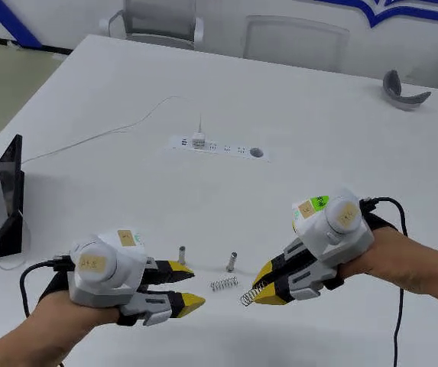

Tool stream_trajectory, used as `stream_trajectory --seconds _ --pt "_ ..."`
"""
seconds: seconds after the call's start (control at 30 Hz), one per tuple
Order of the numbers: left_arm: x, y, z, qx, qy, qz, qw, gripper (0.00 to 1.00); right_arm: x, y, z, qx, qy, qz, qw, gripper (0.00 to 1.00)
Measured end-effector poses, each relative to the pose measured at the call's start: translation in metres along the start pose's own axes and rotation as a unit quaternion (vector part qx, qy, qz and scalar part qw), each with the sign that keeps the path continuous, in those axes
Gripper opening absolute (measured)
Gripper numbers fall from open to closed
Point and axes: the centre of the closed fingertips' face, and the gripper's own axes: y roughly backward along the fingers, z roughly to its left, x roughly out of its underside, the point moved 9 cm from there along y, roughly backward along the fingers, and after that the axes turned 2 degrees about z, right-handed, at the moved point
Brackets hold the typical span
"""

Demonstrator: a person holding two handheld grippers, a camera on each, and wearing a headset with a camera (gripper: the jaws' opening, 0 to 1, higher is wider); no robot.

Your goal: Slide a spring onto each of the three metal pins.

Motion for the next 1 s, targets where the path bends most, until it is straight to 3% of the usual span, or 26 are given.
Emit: stream_trajectory --seconds 0.3,0.67,1.0 --pt "0.014 0.014 0.014 -0.041 0.028 -0.002 0.9988 0.36 -0.004 -0.008 -0.013 -0.001 -0.001 0.012 0.9999 0.12" --pt "0.03 0.024 0.033 -0.091 0.067 -0.003 0.9936 0.48 -0.007 -0.021 -0.041 0.035 -0.027 0.039 0.9983 0.12" --pt "0.036 0.025 0.041 -0.112 0.091 -0.005 0.9896 0.55 -0.014 -0.034 -0.068 0.049 -0.025 0.06 0.9967 0.12"
